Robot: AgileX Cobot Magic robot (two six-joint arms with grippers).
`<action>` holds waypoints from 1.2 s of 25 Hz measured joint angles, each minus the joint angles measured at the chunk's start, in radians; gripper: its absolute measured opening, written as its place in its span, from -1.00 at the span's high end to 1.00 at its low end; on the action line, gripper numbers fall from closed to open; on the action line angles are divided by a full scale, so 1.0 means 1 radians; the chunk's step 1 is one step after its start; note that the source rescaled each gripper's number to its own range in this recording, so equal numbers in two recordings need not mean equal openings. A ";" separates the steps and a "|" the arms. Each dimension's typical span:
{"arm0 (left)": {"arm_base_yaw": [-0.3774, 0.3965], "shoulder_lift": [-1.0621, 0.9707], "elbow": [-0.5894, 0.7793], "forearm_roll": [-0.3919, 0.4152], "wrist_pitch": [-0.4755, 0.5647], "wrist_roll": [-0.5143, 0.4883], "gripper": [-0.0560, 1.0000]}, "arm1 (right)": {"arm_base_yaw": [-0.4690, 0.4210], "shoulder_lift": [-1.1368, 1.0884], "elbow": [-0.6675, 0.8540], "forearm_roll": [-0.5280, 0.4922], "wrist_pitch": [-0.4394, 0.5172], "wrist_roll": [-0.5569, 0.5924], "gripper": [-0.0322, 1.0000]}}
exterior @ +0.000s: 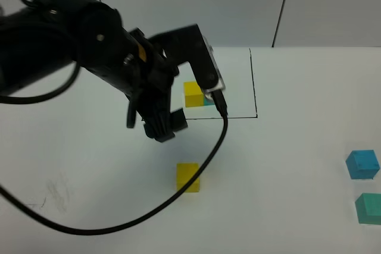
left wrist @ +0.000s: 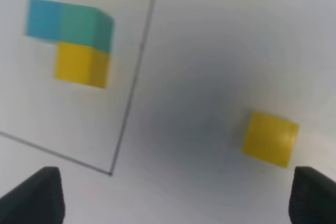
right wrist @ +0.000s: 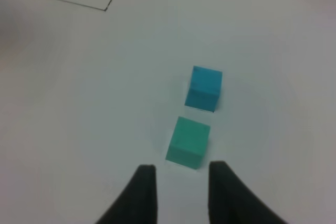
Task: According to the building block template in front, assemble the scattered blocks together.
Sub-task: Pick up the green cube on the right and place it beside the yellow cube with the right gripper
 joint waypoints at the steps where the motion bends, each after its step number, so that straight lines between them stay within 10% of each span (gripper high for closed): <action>1: 0.000 -0.047 0.000 0.040 0.004 -0.044 -1.00 | 0.000 0.000 0.000 0.000 0.000 0.000 0.94; 12: 0.000 -0.497 0.000 0.395 0.305 -0.374 -0.97 | 0.000 0.000 0.000 0.000 0.000 -0.001 0.94; 30: 0.001 -1.142 -0.003 0.371 0.414 -0.408 -0.85 | 0.000 0.000 0.000 0.000 0.000 -0.001 0.94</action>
